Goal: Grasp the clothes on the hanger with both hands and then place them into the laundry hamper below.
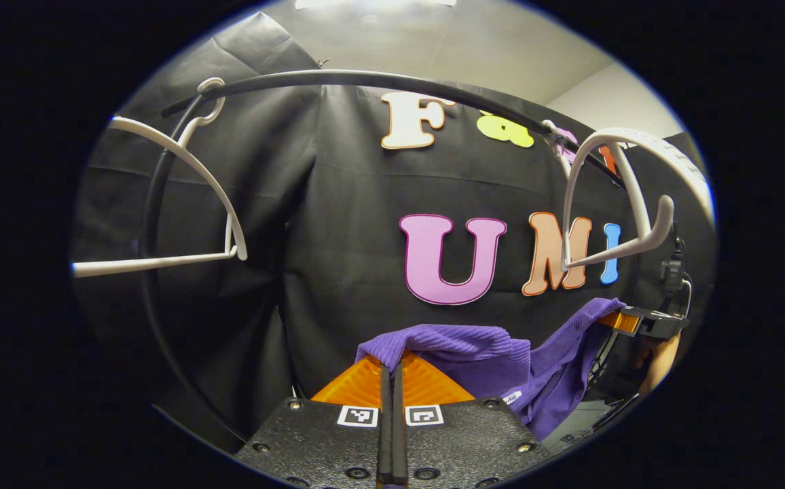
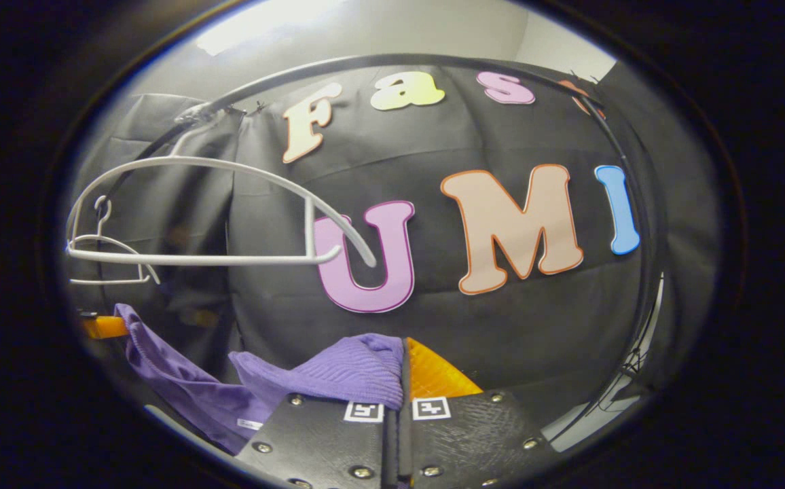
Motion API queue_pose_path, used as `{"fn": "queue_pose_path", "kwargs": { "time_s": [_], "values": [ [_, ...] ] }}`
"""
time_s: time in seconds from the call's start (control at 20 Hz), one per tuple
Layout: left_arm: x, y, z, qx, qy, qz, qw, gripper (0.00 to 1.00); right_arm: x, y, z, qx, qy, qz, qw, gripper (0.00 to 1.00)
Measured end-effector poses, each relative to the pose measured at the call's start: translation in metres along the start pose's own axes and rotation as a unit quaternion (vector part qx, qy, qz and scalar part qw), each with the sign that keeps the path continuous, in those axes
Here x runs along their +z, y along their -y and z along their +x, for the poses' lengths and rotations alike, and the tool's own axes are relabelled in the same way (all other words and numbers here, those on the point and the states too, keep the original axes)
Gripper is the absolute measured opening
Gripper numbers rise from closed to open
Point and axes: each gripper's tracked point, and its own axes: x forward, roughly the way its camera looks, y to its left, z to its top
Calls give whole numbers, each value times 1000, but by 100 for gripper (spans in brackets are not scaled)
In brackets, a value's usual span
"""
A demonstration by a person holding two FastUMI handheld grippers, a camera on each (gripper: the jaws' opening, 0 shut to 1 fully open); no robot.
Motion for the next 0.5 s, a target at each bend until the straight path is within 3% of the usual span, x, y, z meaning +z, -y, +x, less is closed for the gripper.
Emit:
{"fn": "queue_pose_path", "kwargs": {
  "time_s": [0.5],
  "values": [
    [-4,27,-29,-1,5,8,1000,2,18,-58,-86,31,26,-4,999,2]
  ]
}}
